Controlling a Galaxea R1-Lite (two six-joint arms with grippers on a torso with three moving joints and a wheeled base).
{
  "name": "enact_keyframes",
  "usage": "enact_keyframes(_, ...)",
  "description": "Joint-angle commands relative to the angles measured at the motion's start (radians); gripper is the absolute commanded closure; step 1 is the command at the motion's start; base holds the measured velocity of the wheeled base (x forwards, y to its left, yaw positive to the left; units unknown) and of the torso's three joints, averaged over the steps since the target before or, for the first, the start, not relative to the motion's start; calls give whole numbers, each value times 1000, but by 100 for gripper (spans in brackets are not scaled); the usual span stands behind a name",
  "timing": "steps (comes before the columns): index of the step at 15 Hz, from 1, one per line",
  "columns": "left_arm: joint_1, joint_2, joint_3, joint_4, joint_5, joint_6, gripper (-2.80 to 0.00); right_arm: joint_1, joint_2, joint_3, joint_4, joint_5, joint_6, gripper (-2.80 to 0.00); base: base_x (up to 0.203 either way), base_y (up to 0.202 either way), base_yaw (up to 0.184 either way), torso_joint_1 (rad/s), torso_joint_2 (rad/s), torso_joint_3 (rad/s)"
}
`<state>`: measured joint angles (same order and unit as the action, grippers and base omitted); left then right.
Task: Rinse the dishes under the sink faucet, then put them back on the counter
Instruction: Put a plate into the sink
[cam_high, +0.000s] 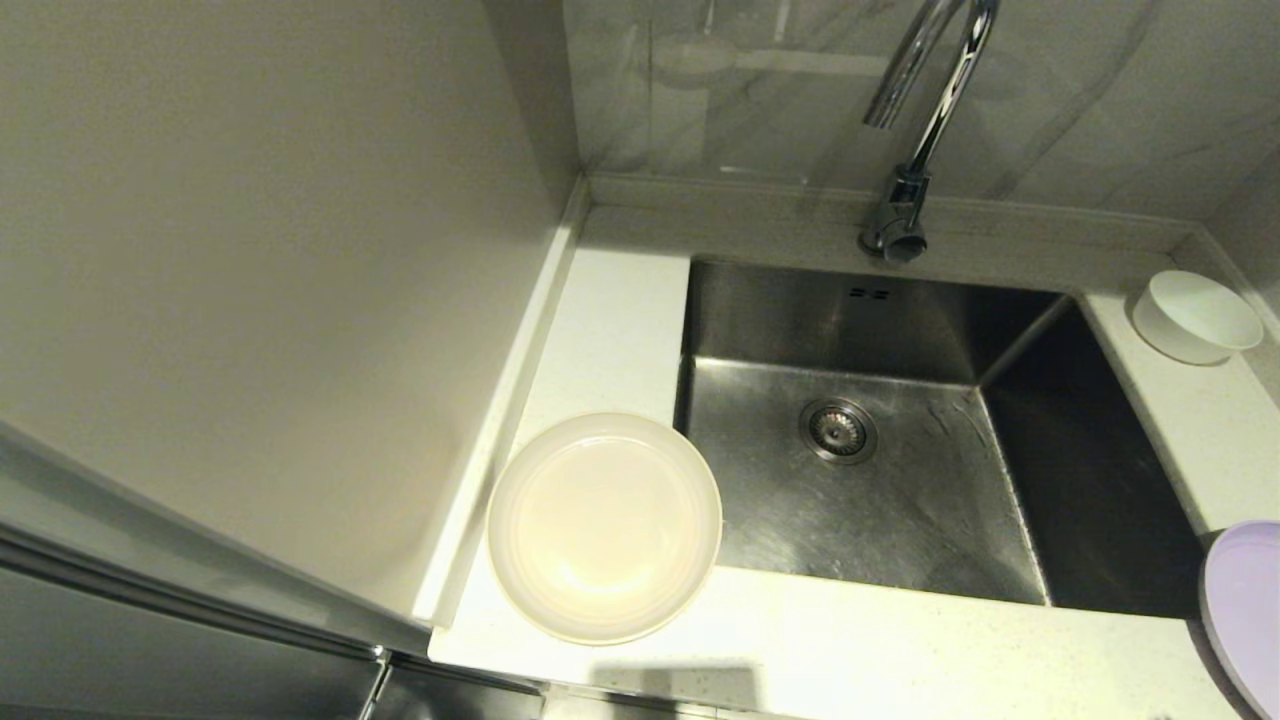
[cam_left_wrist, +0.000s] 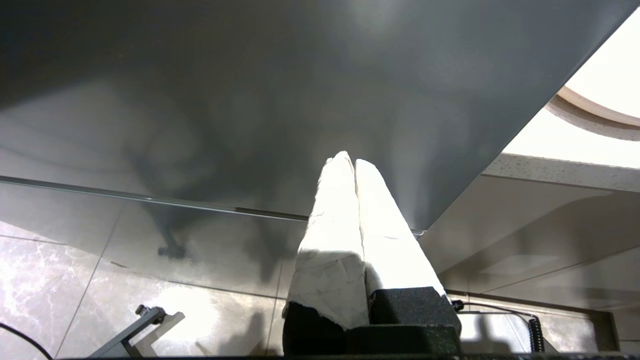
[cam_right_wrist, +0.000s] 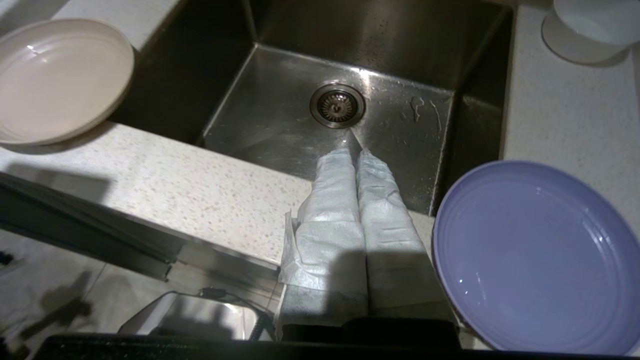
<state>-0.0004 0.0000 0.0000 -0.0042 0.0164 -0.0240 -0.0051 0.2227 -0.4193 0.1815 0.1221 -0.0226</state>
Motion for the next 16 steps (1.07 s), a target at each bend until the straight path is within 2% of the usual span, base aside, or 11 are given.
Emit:
enact_keyframes(1,0,-2,0,0,0,-1,0,-1,152,-192,132,17,-3,0,0,0,0,0,0,0)
enact_keyframes(4,0,-2,0,0,0,-1,0,-1,335,-489,418,35,-10,0,0,0,0,0,0,0)
enact_keyframes(6,0,-2,0,0,0,-1,0,10,471,-670,649,42,-61,0,0,0,0,0,0,0)
enact_keyframes(10,0,-2,0,0,0,-1,0,75,698,-942,1004,47,-325,0,0,0,0,0,0,0)
enact_keyframes(12,0,-2,0,0,0,-1,0,86,765,-1015,1091,48,-392,0,0,0,0,0,0,0)
enact_keyframes(16,0,-2,0,0,0,-1,0,94,804,-1029,1099,90,-489,0,0,0,0,0,0,0)
